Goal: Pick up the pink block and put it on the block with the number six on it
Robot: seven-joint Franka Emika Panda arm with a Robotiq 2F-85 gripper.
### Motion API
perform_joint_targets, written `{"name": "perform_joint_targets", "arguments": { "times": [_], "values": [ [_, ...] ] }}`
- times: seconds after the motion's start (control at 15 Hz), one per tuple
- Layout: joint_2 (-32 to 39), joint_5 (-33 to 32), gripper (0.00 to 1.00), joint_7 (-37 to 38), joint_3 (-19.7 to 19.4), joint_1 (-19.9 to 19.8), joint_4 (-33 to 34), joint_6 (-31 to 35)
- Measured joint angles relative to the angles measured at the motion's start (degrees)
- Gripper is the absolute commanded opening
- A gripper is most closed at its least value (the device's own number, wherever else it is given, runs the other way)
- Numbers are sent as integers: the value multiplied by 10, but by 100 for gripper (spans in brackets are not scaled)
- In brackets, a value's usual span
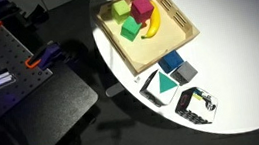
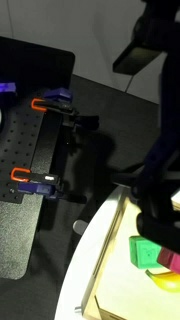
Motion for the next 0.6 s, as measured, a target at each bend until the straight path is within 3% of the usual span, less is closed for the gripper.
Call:
{"name": "perform_joint_targets", "arguments": {
  "times": [0.6],
  "values": [
    [37,0,100,19,16,-14,12,32]
  ]
}}
